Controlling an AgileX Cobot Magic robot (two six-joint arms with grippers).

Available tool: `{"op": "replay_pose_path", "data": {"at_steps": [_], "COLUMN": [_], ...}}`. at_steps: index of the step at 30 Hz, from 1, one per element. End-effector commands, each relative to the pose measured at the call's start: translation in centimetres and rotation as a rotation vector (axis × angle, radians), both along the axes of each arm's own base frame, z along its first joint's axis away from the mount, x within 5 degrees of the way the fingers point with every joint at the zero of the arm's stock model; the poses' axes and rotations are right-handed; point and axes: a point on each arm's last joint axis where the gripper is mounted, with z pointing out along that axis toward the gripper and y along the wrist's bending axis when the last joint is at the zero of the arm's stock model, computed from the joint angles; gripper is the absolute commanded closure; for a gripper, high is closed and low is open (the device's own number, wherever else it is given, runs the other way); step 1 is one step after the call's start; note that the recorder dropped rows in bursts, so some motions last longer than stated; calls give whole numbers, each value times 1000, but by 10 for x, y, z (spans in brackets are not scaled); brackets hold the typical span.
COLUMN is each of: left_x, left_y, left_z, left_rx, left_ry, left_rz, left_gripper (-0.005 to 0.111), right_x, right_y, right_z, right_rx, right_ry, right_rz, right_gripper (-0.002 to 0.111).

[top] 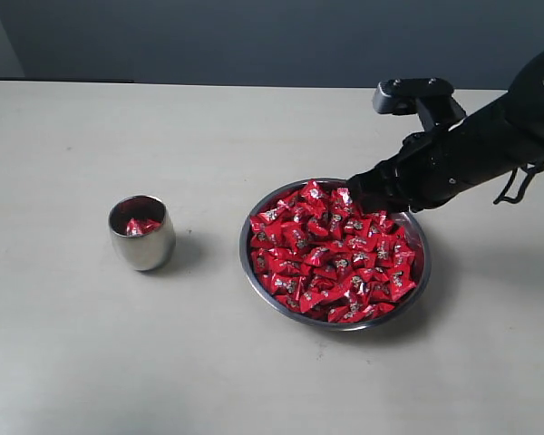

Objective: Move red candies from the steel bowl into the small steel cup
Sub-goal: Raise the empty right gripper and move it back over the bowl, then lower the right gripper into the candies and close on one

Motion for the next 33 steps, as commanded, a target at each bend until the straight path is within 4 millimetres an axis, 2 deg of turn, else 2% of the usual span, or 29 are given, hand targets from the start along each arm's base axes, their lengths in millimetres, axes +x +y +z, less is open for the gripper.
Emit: {"op": "replay_pose_path", "data": {"at_steps": [1, 6, 14, 24, 33], "left_x": [0, 0, 0, 0, 0], "left_y": [0, 0, 0, 0, 0], "left_z": [-1, -1, -1, 0, -1], "left_rx": [1, 1, 1, 1, 1], "left_ry": [-6, -6, -6, -8, -6], "left_rz": [1, 1, 1, 0, 1], "left_gripper": [106, 106, 106, 106, 106], "right_x": [5, 9, 4, 14, 16], "right_y": [-1, 4, 26, 39, 44], "right_z": [3, -11, -35, -35, -46], "right_rx": [29, 41, 4, 13, 1], "right_ry": [-50, -18, 17, 7, 28], "right_rz": [-55, -47, 34, 58, 75], "right_gripper": [78, 78, 78, 78, 78]}}
